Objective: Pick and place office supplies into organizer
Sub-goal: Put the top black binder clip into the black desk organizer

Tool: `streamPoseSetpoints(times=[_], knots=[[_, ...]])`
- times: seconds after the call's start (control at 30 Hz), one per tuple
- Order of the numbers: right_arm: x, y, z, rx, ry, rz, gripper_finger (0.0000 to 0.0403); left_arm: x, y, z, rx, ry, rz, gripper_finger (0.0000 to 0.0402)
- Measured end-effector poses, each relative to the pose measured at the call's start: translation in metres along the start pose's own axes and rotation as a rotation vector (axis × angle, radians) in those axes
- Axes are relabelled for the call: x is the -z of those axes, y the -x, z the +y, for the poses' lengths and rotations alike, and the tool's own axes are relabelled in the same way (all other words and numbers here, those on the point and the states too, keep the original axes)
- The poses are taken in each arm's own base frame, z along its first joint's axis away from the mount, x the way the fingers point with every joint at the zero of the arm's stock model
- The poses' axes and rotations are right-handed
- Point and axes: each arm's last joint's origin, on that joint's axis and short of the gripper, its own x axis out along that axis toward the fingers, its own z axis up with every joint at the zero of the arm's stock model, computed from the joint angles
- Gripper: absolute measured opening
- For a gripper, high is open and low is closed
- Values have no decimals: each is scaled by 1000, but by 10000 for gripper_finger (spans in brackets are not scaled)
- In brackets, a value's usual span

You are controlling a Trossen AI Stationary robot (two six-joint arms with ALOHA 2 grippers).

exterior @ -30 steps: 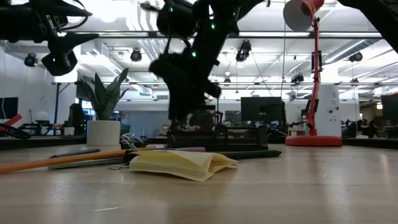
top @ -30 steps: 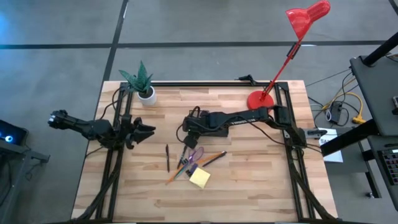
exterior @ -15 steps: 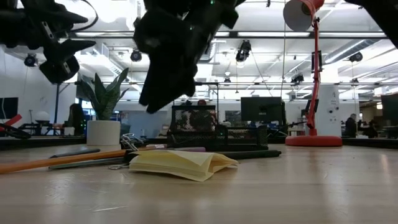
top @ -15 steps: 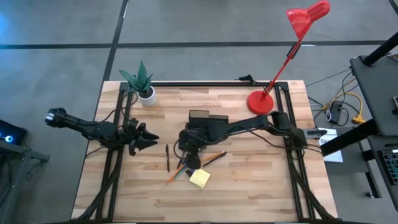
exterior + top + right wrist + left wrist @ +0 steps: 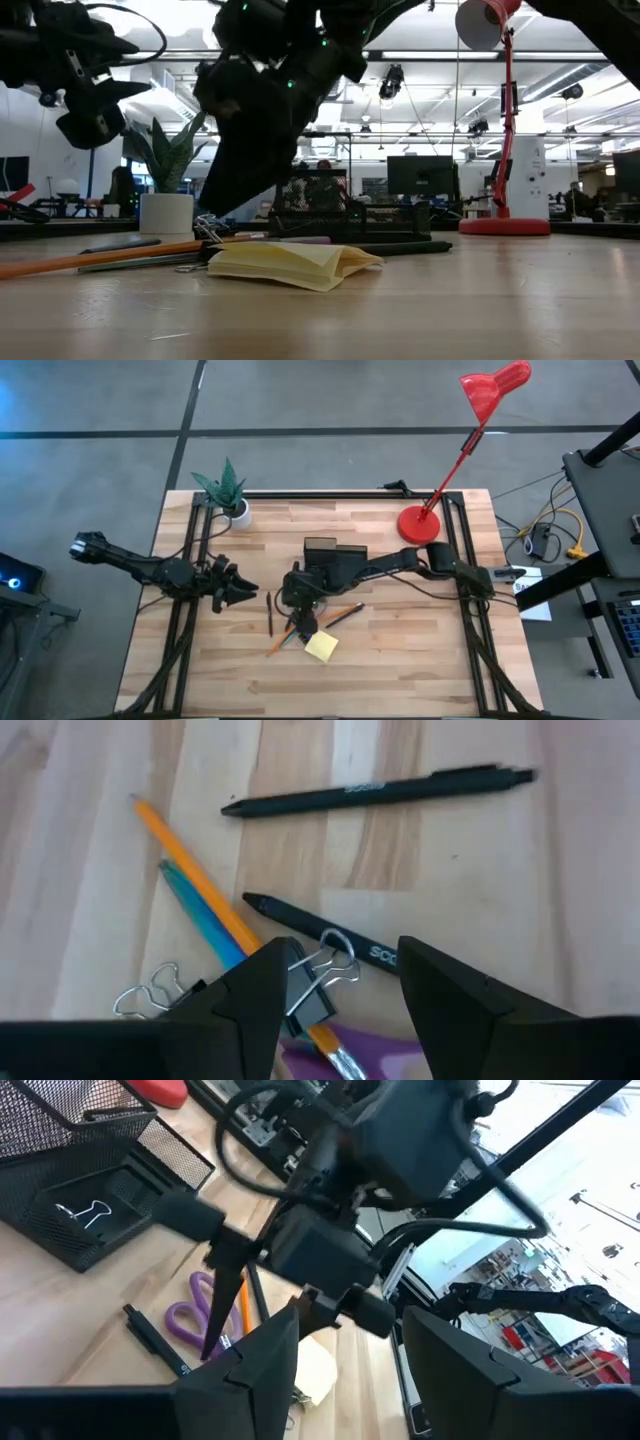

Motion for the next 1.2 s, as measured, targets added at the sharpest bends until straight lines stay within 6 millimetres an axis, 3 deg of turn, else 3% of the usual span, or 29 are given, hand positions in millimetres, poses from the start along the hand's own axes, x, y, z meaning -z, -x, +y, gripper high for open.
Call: streamPoseSetpoints(times=[0.6,1.2], knots=[[5,-5,-1,-58,-53,32,175,0,0,0,-2,-1,0,167],[4,-5,-4,-101,-94,19,95,0,0,1,-22,0,-22,167]])
